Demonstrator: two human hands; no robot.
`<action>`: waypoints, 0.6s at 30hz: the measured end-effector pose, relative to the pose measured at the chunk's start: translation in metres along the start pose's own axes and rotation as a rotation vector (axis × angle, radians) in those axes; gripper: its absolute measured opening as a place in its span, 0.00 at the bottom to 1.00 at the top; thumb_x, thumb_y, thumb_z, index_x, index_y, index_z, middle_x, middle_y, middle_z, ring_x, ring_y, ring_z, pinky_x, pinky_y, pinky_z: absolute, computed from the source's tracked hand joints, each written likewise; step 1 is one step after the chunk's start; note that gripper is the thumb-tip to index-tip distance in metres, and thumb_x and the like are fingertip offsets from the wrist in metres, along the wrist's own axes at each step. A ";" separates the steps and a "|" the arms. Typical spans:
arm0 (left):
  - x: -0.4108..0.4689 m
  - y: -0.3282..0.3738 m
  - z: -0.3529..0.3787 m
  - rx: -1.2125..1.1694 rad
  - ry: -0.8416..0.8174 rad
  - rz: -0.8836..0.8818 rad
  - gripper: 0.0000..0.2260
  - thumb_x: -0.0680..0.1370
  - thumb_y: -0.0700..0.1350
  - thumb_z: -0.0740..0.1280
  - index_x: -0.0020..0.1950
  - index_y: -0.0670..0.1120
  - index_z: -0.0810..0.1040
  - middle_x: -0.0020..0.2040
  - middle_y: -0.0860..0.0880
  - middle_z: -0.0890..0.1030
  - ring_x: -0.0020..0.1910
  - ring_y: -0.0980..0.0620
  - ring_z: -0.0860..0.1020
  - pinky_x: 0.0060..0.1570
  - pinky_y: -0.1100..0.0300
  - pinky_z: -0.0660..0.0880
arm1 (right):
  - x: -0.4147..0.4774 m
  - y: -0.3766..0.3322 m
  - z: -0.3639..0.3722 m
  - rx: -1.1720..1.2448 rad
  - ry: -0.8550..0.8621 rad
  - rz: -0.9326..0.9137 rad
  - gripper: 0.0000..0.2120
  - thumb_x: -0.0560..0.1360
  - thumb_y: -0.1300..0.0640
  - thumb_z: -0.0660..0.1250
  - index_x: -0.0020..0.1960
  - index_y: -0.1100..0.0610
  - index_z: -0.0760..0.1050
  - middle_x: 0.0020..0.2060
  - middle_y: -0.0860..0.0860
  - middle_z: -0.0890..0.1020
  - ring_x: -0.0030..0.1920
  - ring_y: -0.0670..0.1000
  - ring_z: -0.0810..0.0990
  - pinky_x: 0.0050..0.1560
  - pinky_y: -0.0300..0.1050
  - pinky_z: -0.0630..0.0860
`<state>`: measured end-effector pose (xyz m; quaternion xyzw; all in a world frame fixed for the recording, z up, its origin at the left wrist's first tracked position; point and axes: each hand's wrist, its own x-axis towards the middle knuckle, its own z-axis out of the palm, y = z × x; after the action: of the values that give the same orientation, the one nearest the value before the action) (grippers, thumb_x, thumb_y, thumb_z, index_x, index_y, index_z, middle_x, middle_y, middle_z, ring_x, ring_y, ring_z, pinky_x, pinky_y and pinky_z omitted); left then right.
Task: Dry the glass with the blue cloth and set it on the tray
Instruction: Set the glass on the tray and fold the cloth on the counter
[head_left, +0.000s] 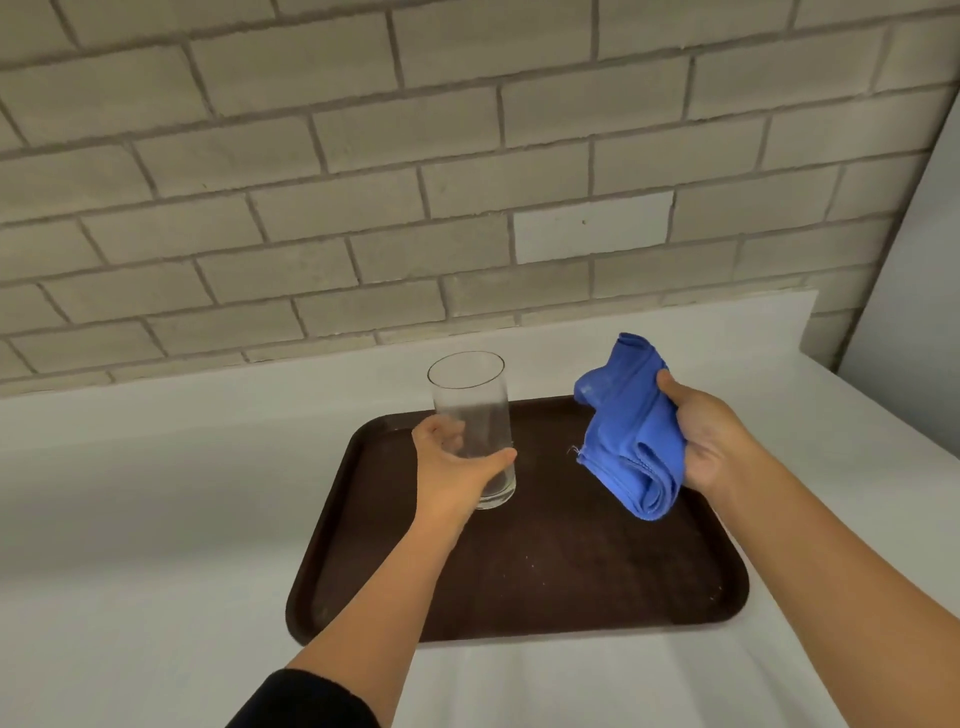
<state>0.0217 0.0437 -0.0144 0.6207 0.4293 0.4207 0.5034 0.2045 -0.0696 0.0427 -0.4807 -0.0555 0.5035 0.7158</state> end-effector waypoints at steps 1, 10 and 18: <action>0.001 -0.004 0.003 0.003 -0.015 -0.004 0.33 0.61 0.41 0.79 0.57 0.52 0.62 0.54 0.53 0.73 0.56 0.56 0.73 0.52 0.65 0.71 | 0.000 -0.001 -0.003 0.009 0.000 -0.003 0.15 0.77 0.50 0.56 0.45 0.60 0.74 0.44 0.57 0.80 0.43 0.54 0.79 0.38 0.50 0.74; 0.013 -0.034 0.024 -0.007 -0.087 -0.022 0.35 0.59 0.40 0.79 0.58 0.52 0.62 0.56 0.53 0.73 0.54 0.58 0.74 0.55 0.63 0.70 | 0.003 0.003 -0.020 0.042 0.000 -0.005 0.15 0.77 0.49 0.56 0.45 0.60 0.75 0.42 0.57 0.81 0.42 0.55 0.80 0.38 0.50 0.74; 0.019 -0.046 0.031 -0.006 -0.077 0.019 0.36 0.58 0.42 0.79 0.58 0.53 0.62 0.53 0.57 0.73 0.53 0.60 0.75 0.45 0.70 0.70 | 0.011 0.010 -0.020 0.099 -0.028 0.017 0.15 0.76 0.49 0.59 0.48 0.60 0.76 0.40 0.58 0.83 0.43 0.56 0.81 0.39 0.52 0.76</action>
<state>0.0518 0.0597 -0.0624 0.6389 0.4025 0.4027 0.5174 0.2140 -0.0737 0.0201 -0.4382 -0.0362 0.5184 0.7335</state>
